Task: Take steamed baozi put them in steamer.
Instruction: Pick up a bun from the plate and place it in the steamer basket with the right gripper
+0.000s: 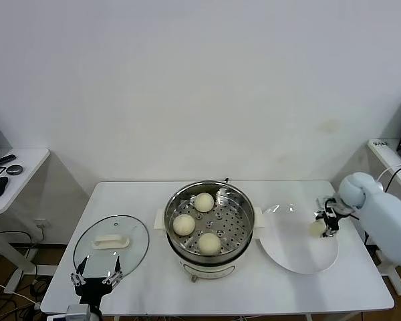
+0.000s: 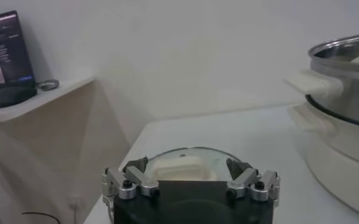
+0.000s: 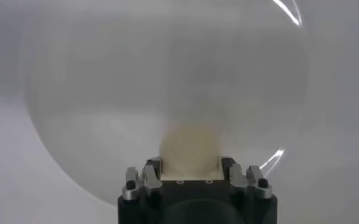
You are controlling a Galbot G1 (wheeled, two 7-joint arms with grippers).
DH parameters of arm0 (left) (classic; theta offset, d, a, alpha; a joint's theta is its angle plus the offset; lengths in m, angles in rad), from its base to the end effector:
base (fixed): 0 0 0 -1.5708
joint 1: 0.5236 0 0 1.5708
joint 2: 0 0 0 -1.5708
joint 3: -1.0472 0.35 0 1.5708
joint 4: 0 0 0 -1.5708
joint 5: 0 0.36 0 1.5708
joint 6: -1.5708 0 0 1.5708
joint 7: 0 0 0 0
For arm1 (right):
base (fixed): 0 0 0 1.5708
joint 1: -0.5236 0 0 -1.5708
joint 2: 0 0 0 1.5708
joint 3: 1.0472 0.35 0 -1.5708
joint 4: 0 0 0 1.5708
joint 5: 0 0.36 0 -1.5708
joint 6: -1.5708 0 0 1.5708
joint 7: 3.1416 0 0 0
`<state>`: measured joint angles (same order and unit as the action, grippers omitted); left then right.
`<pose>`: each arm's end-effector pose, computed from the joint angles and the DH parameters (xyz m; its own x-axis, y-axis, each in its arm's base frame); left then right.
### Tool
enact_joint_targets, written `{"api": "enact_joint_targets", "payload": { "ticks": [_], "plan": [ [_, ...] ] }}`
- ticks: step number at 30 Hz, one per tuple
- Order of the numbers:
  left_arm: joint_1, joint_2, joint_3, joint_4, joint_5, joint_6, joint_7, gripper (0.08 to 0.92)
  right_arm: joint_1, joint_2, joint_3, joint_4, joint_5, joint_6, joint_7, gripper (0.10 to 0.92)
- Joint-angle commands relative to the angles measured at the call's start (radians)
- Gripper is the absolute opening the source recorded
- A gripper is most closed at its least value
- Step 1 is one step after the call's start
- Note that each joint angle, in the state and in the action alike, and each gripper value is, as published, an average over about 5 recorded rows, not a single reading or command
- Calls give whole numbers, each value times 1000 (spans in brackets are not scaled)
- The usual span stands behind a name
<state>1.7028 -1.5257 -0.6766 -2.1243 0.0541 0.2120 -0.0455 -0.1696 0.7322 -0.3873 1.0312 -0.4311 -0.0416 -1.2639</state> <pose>0.1433 0.0539 -0.3102 -0.9401 -0.1840 0.2871 -0.1308 0.9721 0.1947 0.5357 -0.2347 -0.1988 -0.1687 -0.0016 0.9857 -0.9852 -0.0304 -0.1687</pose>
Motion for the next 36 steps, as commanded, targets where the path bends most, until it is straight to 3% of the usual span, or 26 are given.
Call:
{"api": "enact_joint_targets", "payload": {
  "ticks": [1,10,18,26,36],
  "plan": [
    [-6,-1,6,-7,19,0,-4,823,229,-53,-205,89,241,-86,-45,564],
    [-20,16,7,-21,29,5,-12,823,708,42,-641,253,705,-273,-46,568],
    [-34,21,18,-42,23,6,-19,823,936,234,-873,295,941,-415,-8,568],
    [-37,25,25,-54,15,10,-18,823,872,362,-913,311,996,-508,44,568],
    [-52,28,4,-44,-3,14,-19,823,757,396,-947,328,905,-564,121,565]
  ]
}}
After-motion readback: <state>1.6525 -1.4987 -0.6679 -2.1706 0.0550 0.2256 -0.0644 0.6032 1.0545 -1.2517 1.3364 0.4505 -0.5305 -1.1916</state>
